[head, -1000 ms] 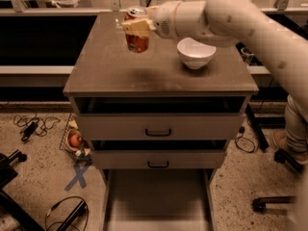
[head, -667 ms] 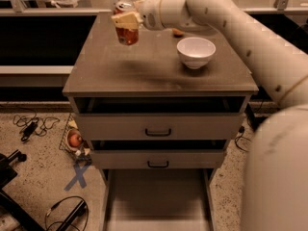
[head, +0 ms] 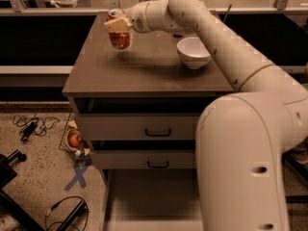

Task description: Pick coke can from bottom drawer and place on counter

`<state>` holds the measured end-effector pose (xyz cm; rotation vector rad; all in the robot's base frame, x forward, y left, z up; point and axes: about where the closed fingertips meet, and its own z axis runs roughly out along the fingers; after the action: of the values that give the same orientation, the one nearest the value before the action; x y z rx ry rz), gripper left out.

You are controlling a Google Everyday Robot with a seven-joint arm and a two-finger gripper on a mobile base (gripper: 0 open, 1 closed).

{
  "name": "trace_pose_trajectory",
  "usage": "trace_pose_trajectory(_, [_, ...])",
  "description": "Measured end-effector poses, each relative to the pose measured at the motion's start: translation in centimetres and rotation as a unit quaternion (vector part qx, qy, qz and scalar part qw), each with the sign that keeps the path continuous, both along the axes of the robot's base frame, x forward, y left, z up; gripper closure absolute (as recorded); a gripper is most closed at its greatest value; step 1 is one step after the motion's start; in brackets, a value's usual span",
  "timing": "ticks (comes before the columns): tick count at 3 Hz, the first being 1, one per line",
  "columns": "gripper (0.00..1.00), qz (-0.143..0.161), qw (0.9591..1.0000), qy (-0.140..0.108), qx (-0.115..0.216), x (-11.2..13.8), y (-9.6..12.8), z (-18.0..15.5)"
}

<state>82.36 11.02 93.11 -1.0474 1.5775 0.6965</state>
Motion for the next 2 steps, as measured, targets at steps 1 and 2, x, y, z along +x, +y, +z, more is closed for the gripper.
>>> trace_pose_trajectory(1, [1.0, 0.006, 0.9993, 0.029, 0.021, 1.5, 0.4, -2.9])
trace_pose_trajectory(2, [0.9, 0.005, 0.9985, 0.048, 0.027, 2.4, 0.4, -5.1])
